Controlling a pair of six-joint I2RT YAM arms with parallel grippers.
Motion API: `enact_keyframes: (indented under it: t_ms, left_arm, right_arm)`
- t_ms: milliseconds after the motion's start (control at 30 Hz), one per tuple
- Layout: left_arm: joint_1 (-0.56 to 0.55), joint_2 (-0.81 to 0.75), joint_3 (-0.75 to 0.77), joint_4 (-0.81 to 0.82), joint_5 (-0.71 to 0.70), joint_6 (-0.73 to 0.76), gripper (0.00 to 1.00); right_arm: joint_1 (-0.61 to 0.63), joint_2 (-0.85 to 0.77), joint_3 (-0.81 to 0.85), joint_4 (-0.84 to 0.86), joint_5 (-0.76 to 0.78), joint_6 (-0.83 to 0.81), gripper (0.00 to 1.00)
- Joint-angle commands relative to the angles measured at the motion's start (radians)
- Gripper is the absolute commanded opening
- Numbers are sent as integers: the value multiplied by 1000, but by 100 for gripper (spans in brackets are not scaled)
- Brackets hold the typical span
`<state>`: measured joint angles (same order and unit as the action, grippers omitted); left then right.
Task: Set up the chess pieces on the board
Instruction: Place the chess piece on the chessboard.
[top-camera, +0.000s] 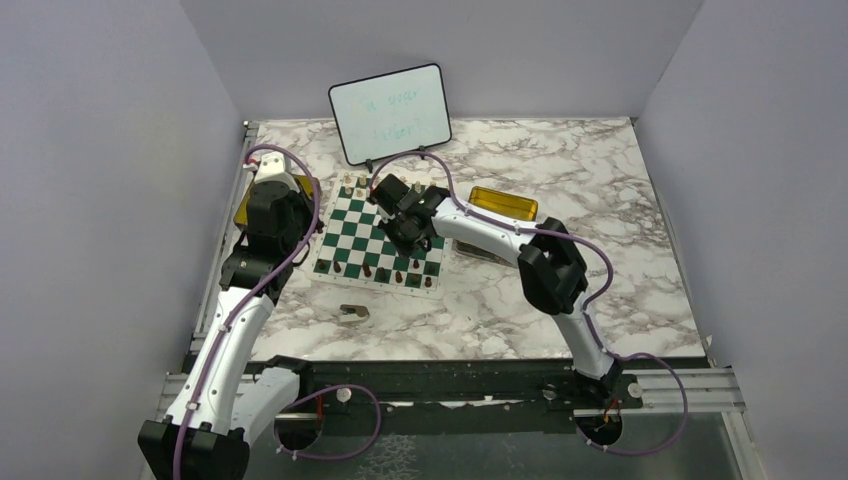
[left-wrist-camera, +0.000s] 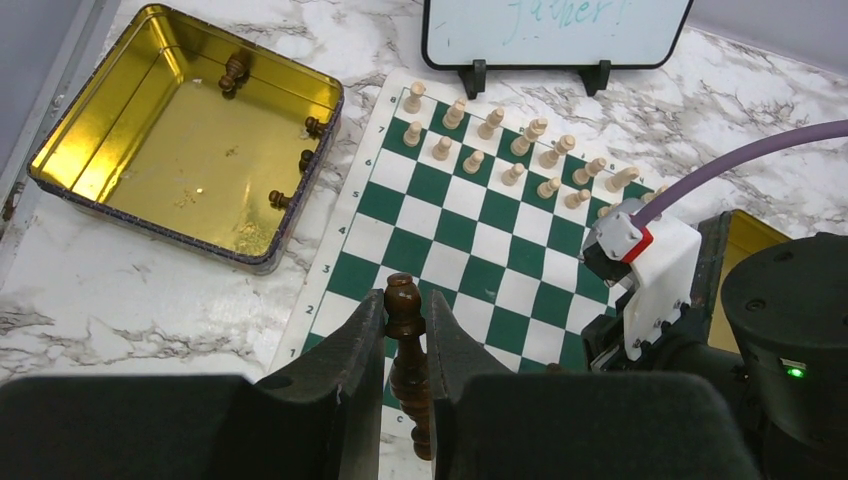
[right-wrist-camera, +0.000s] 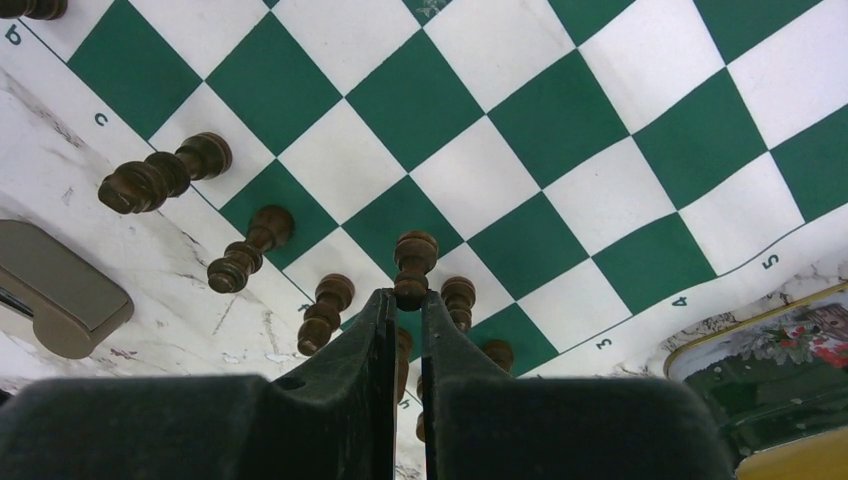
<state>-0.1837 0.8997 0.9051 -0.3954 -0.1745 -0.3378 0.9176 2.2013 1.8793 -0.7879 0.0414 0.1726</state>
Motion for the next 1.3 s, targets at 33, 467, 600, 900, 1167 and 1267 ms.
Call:
enact_keyframes:
  t_ms: [33,467,600,900,1167,1267]
  left_arm:
    - [-3,-13,29,4,-31,10,10]
    - [-3,-13,29,4,-28,11,10]
    - [-3,-11,31,4,-28,10,10]
    - [-3,-9,31,6,-25,8,10]
    - [-3,-9,31,6,-25,5,10]
    - [-3,-9,31,6,-25,5,10]
  right_arm:
    - [9,41,57,-46,-26,-22,9]
    - [12,78,74,-74,-76,-30,9]
    - [16,87,86,-82,-77,-31,9]
    - [17,118,108,-110,-62,-31,10]
    - [18,127,112,-117,-49,-24,14]
    - [18,130,116,-114,-47,-21,19]
